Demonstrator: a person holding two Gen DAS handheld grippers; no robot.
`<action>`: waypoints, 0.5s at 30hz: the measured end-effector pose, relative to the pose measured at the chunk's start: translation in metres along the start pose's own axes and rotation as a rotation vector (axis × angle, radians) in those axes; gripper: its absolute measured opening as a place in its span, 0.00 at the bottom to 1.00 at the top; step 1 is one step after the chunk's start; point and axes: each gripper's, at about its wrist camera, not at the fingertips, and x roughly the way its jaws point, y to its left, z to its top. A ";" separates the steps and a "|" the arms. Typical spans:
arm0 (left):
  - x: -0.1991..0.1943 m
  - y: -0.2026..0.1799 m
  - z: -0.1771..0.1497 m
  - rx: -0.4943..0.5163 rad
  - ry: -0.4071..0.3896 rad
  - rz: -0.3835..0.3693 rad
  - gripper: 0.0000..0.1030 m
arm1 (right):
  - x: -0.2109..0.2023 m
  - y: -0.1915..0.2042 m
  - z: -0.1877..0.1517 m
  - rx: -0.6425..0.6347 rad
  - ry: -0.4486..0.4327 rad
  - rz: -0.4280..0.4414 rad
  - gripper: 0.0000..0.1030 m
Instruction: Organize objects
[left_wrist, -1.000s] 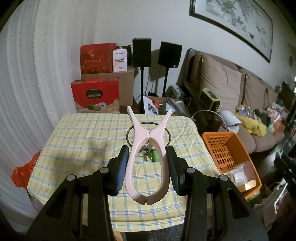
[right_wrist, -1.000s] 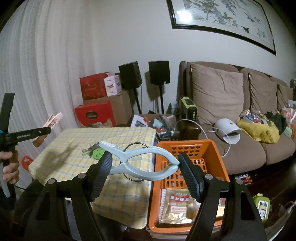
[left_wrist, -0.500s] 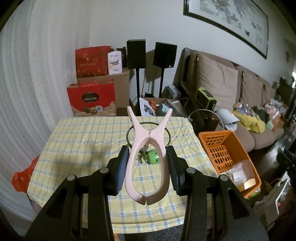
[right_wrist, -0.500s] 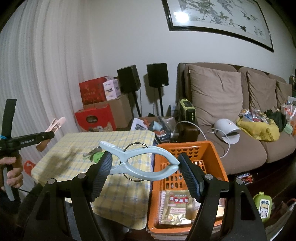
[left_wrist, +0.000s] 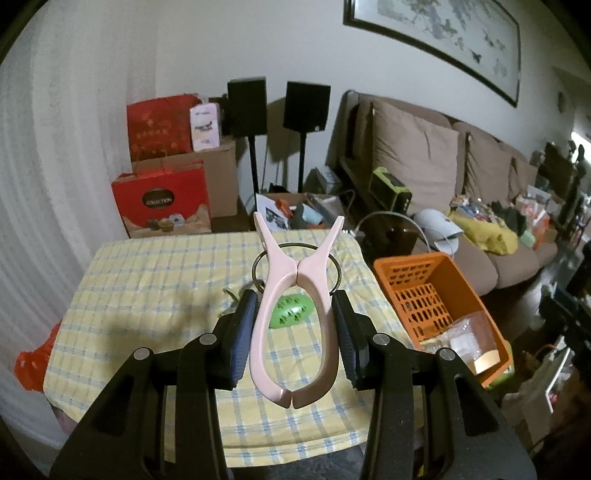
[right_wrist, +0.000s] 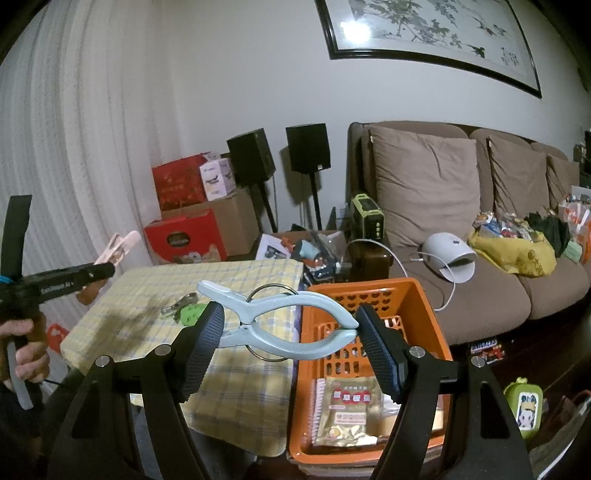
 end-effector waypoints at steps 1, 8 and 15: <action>0.002 -0.003 -0.002 0.003 0.006 -0.004 0.37 | 0.000 0.000 0.000 -0.001 0.000 -0.002 0.73; 0.006 -0.017 -0.004 0.022 0.016 -0.021 0.37 | -0.002 -0.007 0.002 0.011 -0.003 -0.012 0.73; 0.007 -0.030 -0.003 0.035 0.012 -0.040 0.37 | -0.002 -0.011 0.002 0.015 -0.003 -0.024 0.73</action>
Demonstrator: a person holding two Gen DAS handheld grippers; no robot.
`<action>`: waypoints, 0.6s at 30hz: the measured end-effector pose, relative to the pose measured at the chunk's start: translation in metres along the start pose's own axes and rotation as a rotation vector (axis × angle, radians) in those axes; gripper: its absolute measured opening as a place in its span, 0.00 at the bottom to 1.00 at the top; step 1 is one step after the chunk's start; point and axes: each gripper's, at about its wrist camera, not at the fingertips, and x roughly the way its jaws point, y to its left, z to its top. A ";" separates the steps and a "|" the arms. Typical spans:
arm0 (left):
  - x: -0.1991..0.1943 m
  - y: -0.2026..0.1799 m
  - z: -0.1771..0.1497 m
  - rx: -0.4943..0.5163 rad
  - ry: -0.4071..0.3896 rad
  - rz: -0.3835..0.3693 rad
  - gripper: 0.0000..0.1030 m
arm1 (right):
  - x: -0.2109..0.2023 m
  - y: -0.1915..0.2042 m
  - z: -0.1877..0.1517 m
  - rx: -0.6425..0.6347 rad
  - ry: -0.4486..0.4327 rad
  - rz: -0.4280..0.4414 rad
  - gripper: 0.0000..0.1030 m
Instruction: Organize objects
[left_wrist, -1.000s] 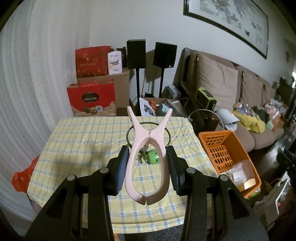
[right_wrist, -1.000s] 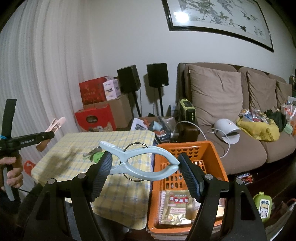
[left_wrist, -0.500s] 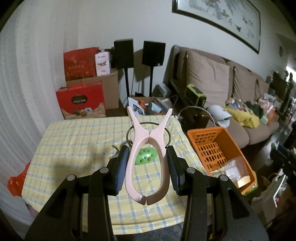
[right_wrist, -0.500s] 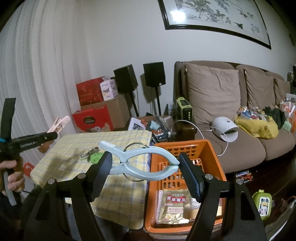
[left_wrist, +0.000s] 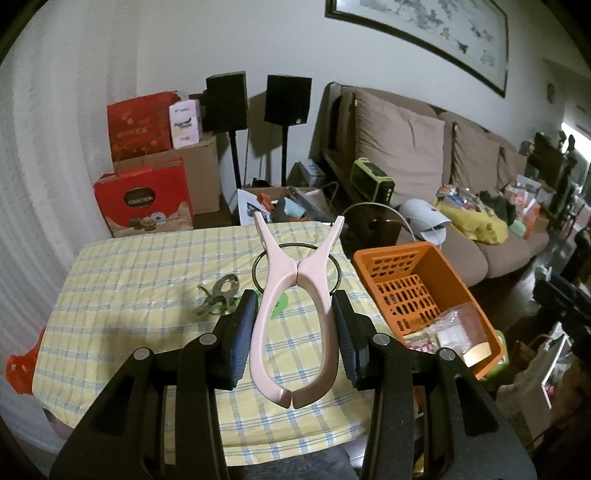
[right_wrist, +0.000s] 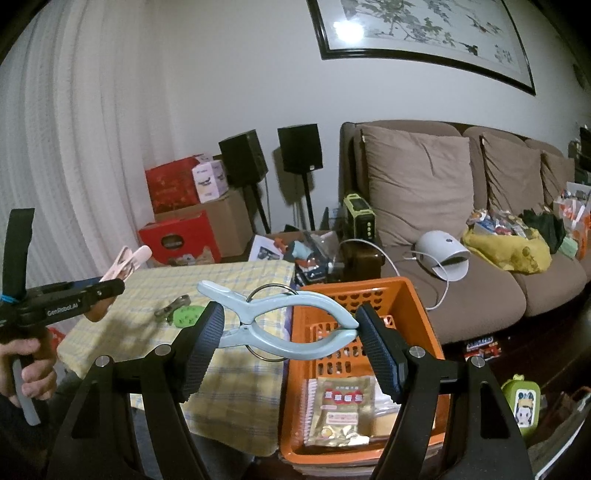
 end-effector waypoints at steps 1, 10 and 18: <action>0.001 -0.002 0.001 0.005 0.001 -0.001 0.37 | 0.001 0.000 0.000 0.000 0.000 0.000 0.73; 0.006 -0.014 0.007 0.011 0.001 -0.022 0.37 | 0.004 -0.012 -0.001 0.014 0.006 -0.025 0.73; 0.015 -0.026 0.009 0.003 0.016 -0.054 0.37 | 0.006 -0.018 -0.002 0.026 0.015 -0.041 0.73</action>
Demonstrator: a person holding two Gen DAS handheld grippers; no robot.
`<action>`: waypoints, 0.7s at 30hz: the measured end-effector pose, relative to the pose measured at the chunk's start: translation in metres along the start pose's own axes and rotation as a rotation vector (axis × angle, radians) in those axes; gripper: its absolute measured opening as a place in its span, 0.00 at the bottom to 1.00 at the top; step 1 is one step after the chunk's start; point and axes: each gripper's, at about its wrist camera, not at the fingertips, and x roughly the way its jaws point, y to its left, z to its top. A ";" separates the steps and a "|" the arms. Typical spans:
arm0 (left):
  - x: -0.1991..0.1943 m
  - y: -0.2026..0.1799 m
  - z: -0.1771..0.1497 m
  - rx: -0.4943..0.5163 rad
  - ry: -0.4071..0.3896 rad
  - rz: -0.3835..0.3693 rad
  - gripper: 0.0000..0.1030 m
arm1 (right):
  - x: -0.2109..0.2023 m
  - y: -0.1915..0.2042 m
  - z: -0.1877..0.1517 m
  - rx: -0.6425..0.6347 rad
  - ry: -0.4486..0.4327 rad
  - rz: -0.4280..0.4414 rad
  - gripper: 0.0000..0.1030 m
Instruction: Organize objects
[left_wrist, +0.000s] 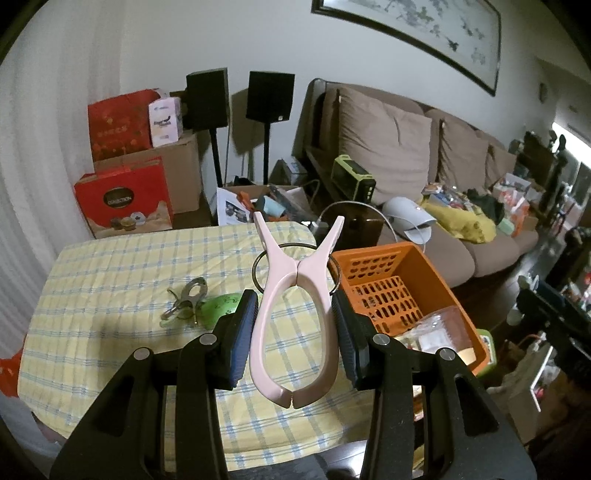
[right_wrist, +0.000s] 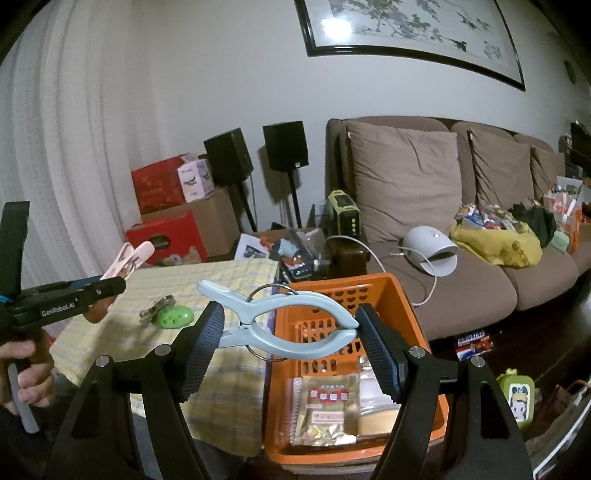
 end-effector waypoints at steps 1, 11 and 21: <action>0.001 -0.001 0.001 0.001 0.000 -0.002 0.37 | 0.000 -0.001 0.000 0.002 0.001 -0.002 0.73; 0.009 -0.012 -0.001 0.007 0.016 -0.020 0.37 | 0.004 -0.007 0.000 0.009 0.008 -0.030 0.73; 0.011 -0.026 0.001 0.026 0.006 -0.036 0.37 | 0.004 -0.014 -0.001 0.027 0.015 -0.045 0.73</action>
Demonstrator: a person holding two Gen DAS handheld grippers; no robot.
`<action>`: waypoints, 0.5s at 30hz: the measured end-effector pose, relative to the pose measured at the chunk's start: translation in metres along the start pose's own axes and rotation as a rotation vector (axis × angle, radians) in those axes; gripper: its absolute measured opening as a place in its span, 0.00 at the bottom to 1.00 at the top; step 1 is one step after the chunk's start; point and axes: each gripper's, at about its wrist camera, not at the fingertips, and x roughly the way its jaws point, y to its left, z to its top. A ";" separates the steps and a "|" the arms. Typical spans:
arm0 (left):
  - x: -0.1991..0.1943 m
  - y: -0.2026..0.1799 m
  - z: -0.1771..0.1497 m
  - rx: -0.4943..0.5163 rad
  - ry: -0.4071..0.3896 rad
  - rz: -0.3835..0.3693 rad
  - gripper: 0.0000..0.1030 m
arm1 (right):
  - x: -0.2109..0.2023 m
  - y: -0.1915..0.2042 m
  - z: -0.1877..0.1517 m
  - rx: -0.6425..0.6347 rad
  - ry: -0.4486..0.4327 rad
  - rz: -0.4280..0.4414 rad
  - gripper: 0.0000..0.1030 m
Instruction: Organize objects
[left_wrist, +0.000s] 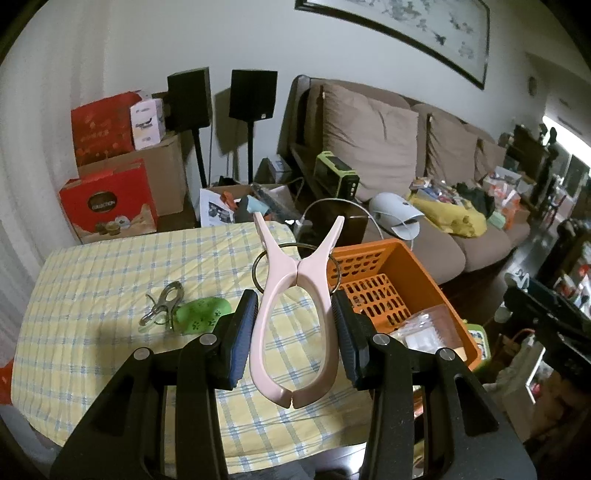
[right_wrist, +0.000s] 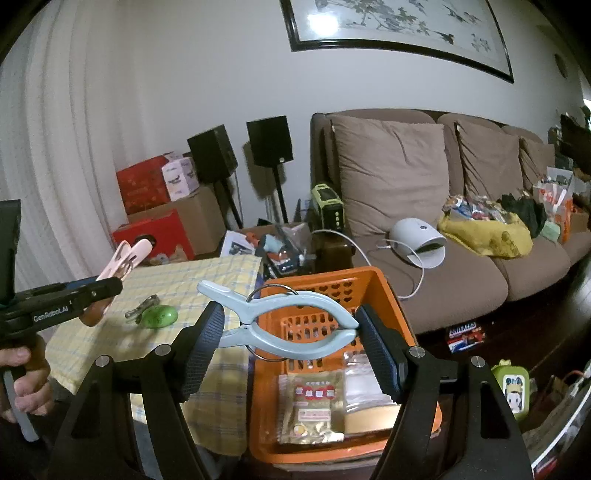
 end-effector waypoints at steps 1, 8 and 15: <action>0.001 -0.001 0.000 0.001 0.000 -0.003 0.37 | 0.000 -0.001 0.000 0.000 0.001 0.000 0.73; 0.012 -0.016 -0.007 0.023 0.028 -0.026 0.37 | 0.005 -0.006 -0.001 0.009 0.011 -0.009 0.73; 0.015 -0.039 -0.010 0.065 0.037 -0.059 0.37 | 0.008 -0.009 -0.002 0.017 0.023 -0.011 0.73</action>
